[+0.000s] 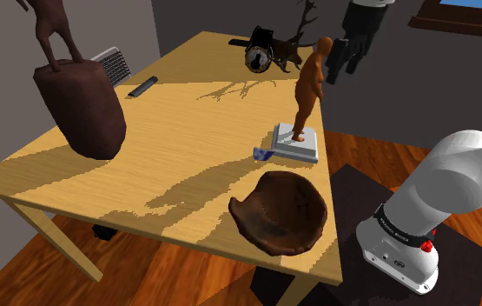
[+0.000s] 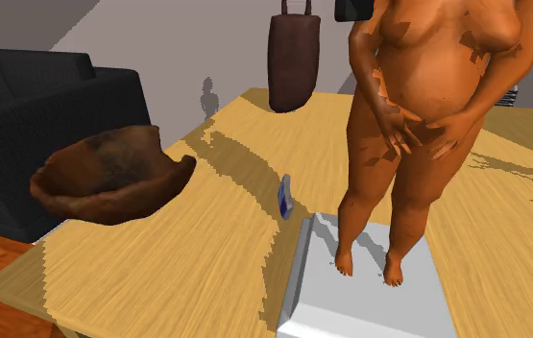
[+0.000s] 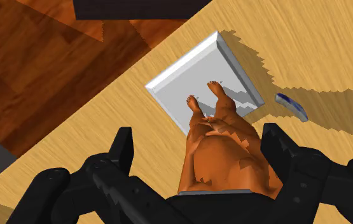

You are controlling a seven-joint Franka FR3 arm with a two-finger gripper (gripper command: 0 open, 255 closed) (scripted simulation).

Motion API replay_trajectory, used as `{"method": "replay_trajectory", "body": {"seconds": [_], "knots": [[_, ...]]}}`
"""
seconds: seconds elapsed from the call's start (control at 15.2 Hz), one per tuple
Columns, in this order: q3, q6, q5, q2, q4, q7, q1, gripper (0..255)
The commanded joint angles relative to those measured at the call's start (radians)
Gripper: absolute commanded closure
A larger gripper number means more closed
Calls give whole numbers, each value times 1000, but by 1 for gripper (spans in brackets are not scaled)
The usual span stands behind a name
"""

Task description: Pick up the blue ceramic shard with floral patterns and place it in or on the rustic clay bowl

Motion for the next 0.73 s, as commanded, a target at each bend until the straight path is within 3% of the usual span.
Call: {"method": "replay_trajectory", "body": {"seconds": [0.0,0.66], "knots": [[0,0,0,0,0,0,0,0],[166,269,163,123,-160,312,8,0]]}}
